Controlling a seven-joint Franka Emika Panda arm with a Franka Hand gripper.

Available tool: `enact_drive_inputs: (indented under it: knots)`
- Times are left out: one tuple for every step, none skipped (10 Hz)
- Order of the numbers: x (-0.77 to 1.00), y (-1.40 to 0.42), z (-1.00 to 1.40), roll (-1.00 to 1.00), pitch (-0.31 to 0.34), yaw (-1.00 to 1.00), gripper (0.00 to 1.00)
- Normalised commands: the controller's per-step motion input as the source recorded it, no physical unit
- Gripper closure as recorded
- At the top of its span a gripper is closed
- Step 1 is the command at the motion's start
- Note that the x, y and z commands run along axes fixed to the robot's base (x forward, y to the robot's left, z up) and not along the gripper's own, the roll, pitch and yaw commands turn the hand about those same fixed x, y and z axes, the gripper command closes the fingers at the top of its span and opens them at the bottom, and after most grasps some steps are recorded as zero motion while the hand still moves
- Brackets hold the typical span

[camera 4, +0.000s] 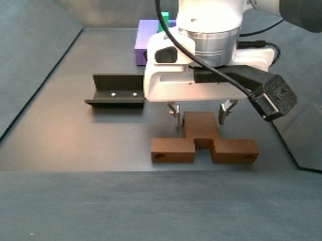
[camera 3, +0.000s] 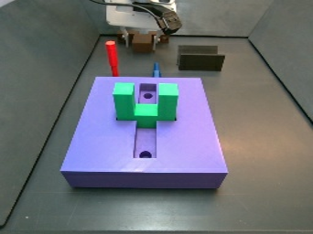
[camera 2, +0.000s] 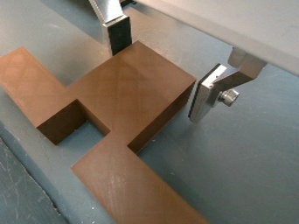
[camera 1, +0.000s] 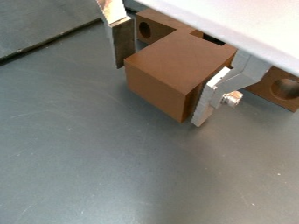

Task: Pick up the brown object. Move up. Place the brown object on the fixture. Regrasp the brown object. Move to above the board. Insert the brown object.
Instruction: Pick up the brown object.

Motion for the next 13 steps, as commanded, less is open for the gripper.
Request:
enact_drive_inputs:
  knots:
    - [0.01,0.0,-0.11,0.0,0.0,-0.01,0.0]
    - [0.0,0.0,-0.11,0.0,0.0,0.0,0.0]
    - [0.0,0.0,-0.09,-0.03,0.0,0.0,0.0]
    - [0.0,0.0,-0.11,-0.01,0.0,0.0,0.0]
    - [0.0,0.0,0.0,0.0,0.0,0.0,0.0]
    - [0.0,0.0,0.0,0.0,0.0,0.0,1.0]
    - [0.0,0.0,0.0,0.0,0.0,0.0,1.0]
    - [0.0,0.0,0.0,0.0,0.0,0.0,1.0]
    - [0.0,0.0,0.0,0.0,0.0,0.0,1.0]
    - [0.0,0.0,0.0,0.0,0.0,0.0,1.0]
    - [0.0,0.0,0.0,0.0,0.0,0.0,1.0]
    - [0.0,0.0,0.0,0.0,0.0,0.0,1.0]
    - [0.0,0.0,0.0,0.0,0.0,0.0,1.0]
